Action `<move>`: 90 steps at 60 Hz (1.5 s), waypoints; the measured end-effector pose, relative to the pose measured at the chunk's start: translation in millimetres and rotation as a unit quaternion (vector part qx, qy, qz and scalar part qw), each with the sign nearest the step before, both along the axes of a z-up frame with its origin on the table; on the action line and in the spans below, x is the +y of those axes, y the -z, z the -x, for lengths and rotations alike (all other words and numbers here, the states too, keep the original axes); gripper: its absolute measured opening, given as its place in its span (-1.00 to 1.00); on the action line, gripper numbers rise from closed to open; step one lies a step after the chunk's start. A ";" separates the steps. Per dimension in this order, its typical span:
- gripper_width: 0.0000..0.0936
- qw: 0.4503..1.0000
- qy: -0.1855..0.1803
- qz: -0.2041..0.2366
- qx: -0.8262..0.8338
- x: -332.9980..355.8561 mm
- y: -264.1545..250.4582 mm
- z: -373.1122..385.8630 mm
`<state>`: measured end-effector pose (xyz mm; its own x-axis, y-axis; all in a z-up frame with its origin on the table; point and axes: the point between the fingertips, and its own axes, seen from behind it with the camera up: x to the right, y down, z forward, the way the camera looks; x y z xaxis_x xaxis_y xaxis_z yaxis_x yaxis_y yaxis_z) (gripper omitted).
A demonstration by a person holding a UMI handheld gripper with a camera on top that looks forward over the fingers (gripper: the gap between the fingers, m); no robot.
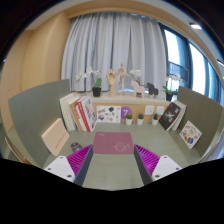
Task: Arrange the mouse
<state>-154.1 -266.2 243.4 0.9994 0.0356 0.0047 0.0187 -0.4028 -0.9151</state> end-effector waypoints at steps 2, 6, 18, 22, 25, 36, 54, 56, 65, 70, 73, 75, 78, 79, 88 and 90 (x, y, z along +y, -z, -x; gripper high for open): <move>0.78 1.000 -0.005 0.013 0.004 0.3 23.1 15.0; 0.78 0.999 -0.022 0.037 0.012 -0.3 60.4 44.0; 0.78 0.991 -0.058 0.121 0.015 13.1 161.9 132.7; 0.79 0.987 -0.074 0.139 0.005 26.3 184.5 157.3; 0.79 0.985 -0.079 0.151 -0.004 39.4 199.6 171.6; 0.79 0.981 -0.065 0.181 -0.013 99.5 237.9 201.9; 0.78 0.976 -0.041 0.210 -0.037 187.5 254.2 208.7; 0.77 0.976 -0.036 0.211 -0.042 195.8 254.4 207.3; 0.70 0.975 0.004 0.212 -0.065 230.2 251.4 187.5; 0.61 0.976 0.022 0.212 -0.048 243.6 252.5 183.8; 0.60 0.976 0.030 0.214 -0.032 247.1 253.8 183.5; 0.57 0.976 0.034 0.215 -0.021 247.8 254.6 183.8; 0.48 0.976 0.034 0.217 -0.006 247.2 255.9 186.6; 0.45 0.976 0.036 0.216 -0.001 247.1 256.2 187.1; 0.27 0.977 0.041 0.209 0.014 246.5 257.1 189.3; 0.11 0.977 0.037 0.208 0.014 246.8 257.3 190.7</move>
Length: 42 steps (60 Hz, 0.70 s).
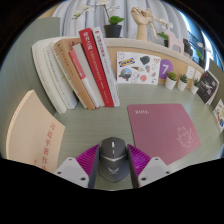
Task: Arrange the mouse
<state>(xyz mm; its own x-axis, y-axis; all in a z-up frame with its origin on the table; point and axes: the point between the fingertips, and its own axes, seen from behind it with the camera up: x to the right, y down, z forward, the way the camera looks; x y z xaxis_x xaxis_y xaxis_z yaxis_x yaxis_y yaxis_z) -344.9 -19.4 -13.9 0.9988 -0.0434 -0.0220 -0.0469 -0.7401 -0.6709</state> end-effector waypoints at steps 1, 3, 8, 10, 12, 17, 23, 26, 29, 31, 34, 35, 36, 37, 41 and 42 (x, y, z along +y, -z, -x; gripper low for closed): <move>0.06 1.000 -0.003 -0.001 -0.003 0.3 0.0 -0.5; 0.06 1.000 -0.008 -0.001 -0.005 0.3 0.1 0.0; -0.04 1.000 -0.016 -0.006 -0.003 0.7 0.0 1.5; -0.10 1.000 -0.021 -0.007 -0.004 0.7 -0.4 1.7; -0.16 1.000 -0.024 -0.007 -0.003 0.7 -0.4 1.8; -0.26 0.999 -0.032 0.002 -0.006 -0.9 0.2 1.4; -0.33 0.999 -0.049 0.018 -0.005 -4.4 -2.8 6.3; -0.33 0.998 -0.062 0.011 0.001 -6.2 -17.9 11.2; -0.33 0.997 -0.075 -0.010 0.003 -6.8 -44.8 14.3; -0.32 0.996 -0.083 -0.025 0.000 -6.8 -67.2 14.0; -0.32 0.994 -0.094 -0.049 -0.008 -6.2 -108.2 11.5; -0.32 0.993 -0.098 -0.059 -0.010 -5.4 -122.9 10.2; -0.32 0.992 -0.102 -0.069 -0.013 -4.3 -138.6 9.1; -0.32 0.991 -0.105 -0.080 -0.015 -2.9 -154.8 7.5; -0.32 0.986 -0.105 -0.125 -0.028 4.8 -218.9 -5.8; -0.32 0.985 -0.103 -0.136 -0.031 6.9 -233.9 -10.3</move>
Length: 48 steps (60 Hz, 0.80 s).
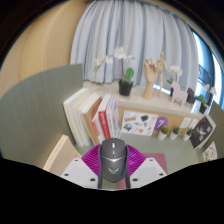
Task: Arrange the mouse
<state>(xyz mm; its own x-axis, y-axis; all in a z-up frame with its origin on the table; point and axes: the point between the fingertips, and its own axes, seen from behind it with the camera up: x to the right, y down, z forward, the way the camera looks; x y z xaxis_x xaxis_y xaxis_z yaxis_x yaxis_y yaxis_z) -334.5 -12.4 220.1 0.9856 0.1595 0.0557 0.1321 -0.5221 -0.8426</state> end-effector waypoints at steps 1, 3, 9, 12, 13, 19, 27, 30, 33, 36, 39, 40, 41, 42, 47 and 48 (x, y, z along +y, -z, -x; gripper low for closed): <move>-0.32 1.000 0.002 -0.011 -0.001 2.2 -14.2 -4.8; -0.32 1.000 0.010 -0.030 0.000 7.9 -40.5 -16.5; -0.32 0.997 0.033 -0.068 -0.003 27.8 -87.6 -57.1; -0.32 0.996 0.042 -0.079 -0.003 37.8 -95.2 -77.6; -0.32 0.996 0.044 -0.080 -0.001 41.3 -94.7 -84.1; -0.32 0.997 0.058 -0.056 -0.008 59.9 -62.0 -126.6; -0.33 0.997 0.075 0.000 -0.013 74.8 20.9 -169.6; -0.33 0.997 0.077 0.025 -0.010 77.7 56.7 -178.9; -0.33 0.996 0.079 0.043 -0.004 79.6 91.0 -183.4; -0.33 0.995 0.077 0.063 0.007 79.4 122.9 -184.8; -0.33 0.994 0.073 0.084 0.015 77.9 152.4 -184.0; -0.33 0.993 0.073 0.091 0.015 78.1 161.2 -183.2; -0.33 0.993 0.072 0.096 0.016 77.8 169.7 -183.2; -0.33 0.992 0.070 0.101 0.016 77.5 177.7 -182.3; -0.29 0.990 0.058 0.124 0.022 73.4 207.9 -177.1; -0.29 0.990 0.058 0.126 0.025 73.0 212.1 -176.5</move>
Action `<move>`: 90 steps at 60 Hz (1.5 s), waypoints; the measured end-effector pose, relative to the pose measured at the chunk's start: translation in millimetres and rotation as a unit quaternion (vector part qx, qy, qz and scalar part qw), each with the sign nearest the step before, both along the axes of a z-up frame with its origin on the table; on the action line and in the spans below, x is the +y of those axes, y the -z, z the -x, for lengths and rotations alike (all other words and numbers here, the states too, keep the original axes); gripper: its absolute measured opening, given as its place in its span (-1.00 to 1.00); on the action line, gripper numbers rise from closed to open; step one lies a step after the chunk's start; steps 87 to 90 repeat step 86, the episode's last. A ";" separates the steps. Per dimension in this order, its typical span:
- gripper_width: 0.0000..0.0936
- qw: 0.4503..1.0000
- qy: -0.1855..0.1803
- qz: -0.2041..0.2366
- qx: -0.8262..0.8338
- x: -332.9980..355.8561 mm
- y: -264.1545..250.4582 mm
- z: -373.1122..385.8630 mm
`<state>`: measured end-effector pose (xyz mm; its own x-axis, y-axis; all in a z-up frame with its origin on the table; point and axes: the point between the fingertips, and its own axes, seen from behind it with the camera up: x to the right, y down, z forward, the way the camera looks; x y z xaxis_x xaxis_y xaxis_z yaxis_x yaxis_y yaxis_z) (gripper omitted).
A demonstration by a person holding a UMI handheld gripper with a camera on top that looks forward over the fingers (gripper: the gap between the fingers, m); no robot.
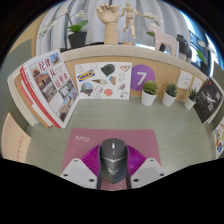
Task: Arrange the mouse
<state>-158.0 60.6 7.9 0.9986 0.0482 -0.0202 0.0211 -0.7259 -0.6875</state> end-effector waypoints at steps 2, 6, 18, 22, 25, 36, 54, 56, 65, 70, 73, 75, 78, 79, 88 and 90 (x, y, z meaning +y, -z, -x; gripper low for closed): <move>-0.29 1.000 0.001 0.003 0.004 -1.1 7.5 1.0; -0.25 1.000 -0.002 0.019 0.012 -7.8 20.7 3.4; -0.01 1.000 0.000 0.003 0.000 -2.7 19.1 0.6; 0.11 1.000 0.007 0.003 0.000 -2.3 20.1 1.1; 0.43 1.000 0.008 0.014 -0.009 -7.3 19.7 -1.8; 0.79 1.000 0.014 0.007 -0.016 -27.8 -38.6 -1.1; 0.81 0.996 0.046 -0.080 -0.010 -100.3 -191.0 2.5; 0.81 0.995 0.049 -0.087 -0.015 -110.1 -201.7 2.4; 0.81 0.993 0.048 -0.104 -0.027 -160.3 -236.0 2.4; 0.81 0.992 0.049 -0.108 -0.029 -188.1 -247.5 4.3; 0.81 0.992 0.050 -0.110 -0.034 -203.0 -252.9 3.1; 0.80 0.992 0.049 -0.108 -0.039 -212.6 -255.3 1.4; 0.80 0.992 0.051 -0.110 -0.041 -225.1 -258.1 1.9; 0.80 0.992 0.052 -0.111 -0.042 -228.5 -259.5 1.5; 0.80 0.989 0.062 -0.123 -0.044 -245.9 -267.0 -2.2; 0.80 0.989 0.062 -0.123 -0.044 -245.9 -267.0 -2.2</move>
